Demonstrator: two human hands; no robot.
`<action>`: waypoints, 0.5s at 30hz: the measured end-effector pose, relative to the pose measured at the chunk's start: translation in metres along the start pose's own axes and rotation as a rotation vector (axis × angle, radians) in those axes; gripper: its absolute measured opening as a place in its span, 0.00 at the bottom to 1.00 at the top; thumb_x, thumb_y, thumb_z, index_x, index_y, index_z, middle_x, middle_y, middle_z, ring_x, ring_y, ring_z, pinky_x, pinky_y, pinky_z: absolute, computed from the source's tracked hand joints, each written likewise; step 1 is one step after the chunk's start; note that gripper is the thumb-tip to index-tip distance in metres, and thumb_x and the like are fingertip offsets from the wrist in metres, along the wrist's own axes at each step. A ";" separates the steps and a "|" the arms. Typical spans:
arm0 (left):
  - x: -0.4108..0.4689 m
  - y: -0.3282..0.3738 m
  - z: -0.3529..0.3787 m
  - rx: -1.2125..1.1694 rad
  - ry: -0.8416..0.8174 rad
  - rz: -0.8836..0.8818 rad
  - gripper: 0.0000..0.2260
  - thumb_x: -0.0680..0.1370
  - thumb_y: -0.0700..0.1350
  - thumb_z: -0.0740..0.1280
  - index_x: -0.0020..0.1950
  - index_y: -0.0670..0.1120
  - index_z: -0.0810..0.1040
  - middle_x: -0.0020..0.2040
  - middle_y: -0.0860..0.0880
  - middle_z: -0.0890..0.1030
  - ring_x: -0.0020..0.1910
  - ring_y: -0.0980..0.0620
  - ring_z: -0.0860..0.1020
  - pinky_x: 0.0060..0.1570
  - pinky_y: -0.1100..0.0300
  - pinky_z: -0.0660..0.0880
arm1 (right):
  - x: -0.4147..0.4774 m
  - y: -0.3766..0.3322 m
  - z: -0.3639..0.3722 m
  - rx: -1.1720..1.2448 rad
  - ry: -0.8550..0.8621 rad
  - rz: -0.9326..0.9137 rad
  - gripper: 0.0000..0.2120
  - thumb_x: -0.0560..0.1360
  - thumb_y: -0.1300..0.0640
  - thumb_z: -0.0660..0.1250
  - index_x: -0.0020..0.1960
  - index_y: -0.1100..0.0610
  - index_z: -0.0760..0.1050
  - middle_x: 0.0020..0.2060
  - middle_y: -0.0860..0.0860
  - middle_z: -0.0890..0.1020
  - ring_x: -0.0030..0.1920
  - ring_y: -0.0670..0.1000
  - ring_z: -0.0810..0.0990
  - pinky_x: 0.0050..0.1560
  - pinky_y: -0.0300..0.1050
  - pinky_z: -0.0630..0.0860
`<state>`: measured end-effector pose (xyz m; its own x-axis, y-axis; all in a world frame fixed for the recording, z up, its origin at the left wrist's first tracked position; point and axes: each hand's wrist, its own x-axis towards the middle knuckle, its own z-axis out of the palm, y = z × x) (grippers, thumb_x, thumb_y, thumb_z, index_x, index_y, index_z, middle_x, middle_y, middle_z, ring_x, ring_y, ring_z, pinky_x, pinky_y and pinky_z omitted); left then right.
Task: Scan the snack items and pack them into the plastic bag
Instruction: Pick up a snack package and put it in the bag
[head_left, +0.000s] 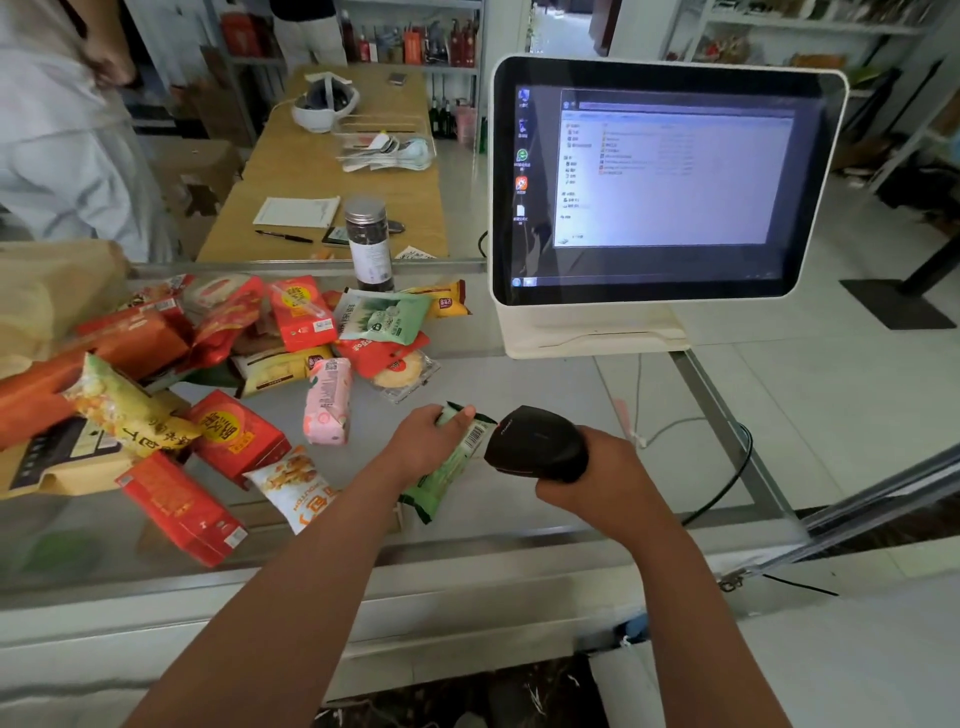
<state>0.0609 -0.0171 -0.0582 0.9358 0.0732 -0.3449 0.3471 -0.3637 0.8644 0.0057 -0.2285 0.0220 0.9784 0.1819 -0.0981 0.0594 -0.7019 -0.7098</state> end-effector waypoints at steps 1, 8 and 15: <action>0.000 0.000 0.000 0.005 0.000 0.001 0.21 0.77 0.61 0.64 0.45 0.43 0.78 0.42 0.44 0.84 0.43 0.43 0.83 0.51 0.44 0.79 | 0.000 0.000 0.000 -0.002 -0.005 -0.004 0.12 0.66 0.58 0.74 0.44 0.48 0.74 0.35 0.42 0.78 0.39 0.42 0.78 0.39 0.33 0.74; 0.003 -0.002 0.003 0.074 0.018 0.029 0.19 0.78 0.60 0.63 0.40 0.45 0.75 0.40 0.46 0.81 0.43 0.46 0.80 0.47 0.53 0.76 | -0.002 0.000 -0.002 -0.014 0.010 -0.021 0.11 0.65 0.59 0.73 0.41 0.48 0.74 0.33 0.43 0.78 0.38 0.44 0.79 0.39 0.36 0.76; 0.006 -0.005 0.002 0.083 0.012 0.034 0.22 0.77 0.62 0.63 0.42 0.43 0.76 0.42 0.41 0.82 0.44 0.42 0.82 0.48 0.49 0.77 | -0.004 0.000 -0.005 -0.012 -0.006 -0.010 0.13 0.67 0.58 0.74 0.46 0.49 0.73 0.34 0.42 0.77 0.39 0.42 0.78 0.39 0.32 0.74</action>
<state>0.0642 -0.0170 -0.0659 0.9477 0.0707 -0.3113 0.3096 -0.4422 0.8418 0.0023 -0.2325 0.0257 0.9765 0.1935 -0.0951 0.0719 -0.7081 -0.7025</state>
